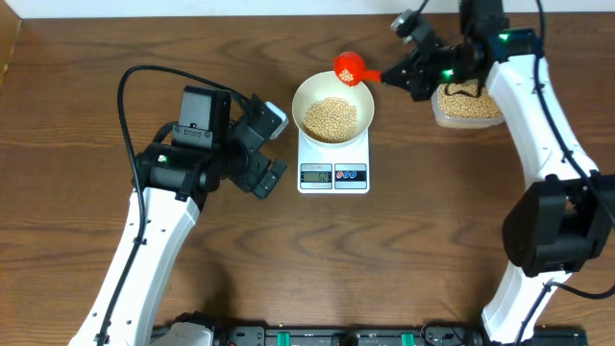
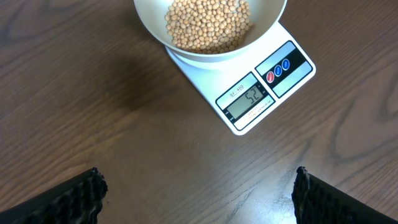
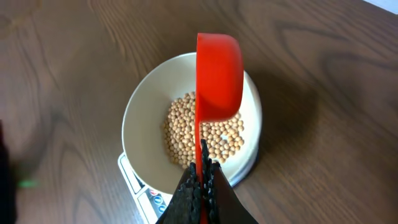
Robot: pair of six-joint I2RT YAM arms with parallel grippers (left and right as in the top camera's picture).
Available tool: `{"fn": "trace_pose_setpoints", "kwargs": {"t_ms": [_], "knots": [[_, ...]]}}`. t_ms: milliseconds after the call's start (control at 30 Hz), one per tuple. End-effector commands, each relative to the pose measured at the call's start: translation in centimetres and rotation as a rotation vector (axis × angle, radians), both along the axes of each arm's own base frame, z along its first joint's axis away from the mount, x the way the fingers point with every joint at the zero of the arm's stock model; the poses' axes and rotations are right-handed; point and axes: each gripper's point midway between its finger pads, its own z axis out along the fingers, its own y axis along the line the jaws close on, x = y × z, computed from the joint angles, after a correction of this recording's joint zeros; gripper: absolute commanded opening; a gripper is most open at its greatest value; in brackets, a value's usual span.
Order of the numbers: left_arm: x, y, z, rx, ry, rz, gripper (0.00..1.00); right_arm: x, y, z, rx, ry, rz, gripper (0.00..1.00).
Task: Scoop item into bowl and weigh 50g on scale
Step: 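Carry the red scoop right to the soybean tub with the right gripper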
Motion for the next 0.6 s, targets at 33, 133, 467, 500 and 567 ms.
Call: {"fn": "trace_pose_setpoints", "kwargs": {"t_ms": [33, 133, 467, 500, 567], "knots": [[0.1, 0.1, -0.1, -0.001, 0.006, 0.012, 0.98, 0.2, -3.2, 4.3, 0.122, 0.005, -0.093, 0.01], [0.1, 0.1, -0.1, -0.001, 0.006, 0.012, 0.98, 0.3, -6.2, 5.5, 0.158, 0.030, -0.174, 0.01], [0.1, 0.1, -0.1, -0.001, 0.006, 0.012, 0.98, -2.0, -16.1, 4.2, 0.149, 0.210, -0.428, 0.01], [0.1, 0.1, -0.1, -0.001, 0.006, 0.012, 0.98, -2.3, -17.1, 3.8, 0.130, 0.227, -0.455, 0.01], [0.1, 0.1, -0.1, -0.001, 0.006, 0.012, 0.98, -2.9, -18.9, 2.8, 0.074, 0.263, -0.511, 0.01]]}}
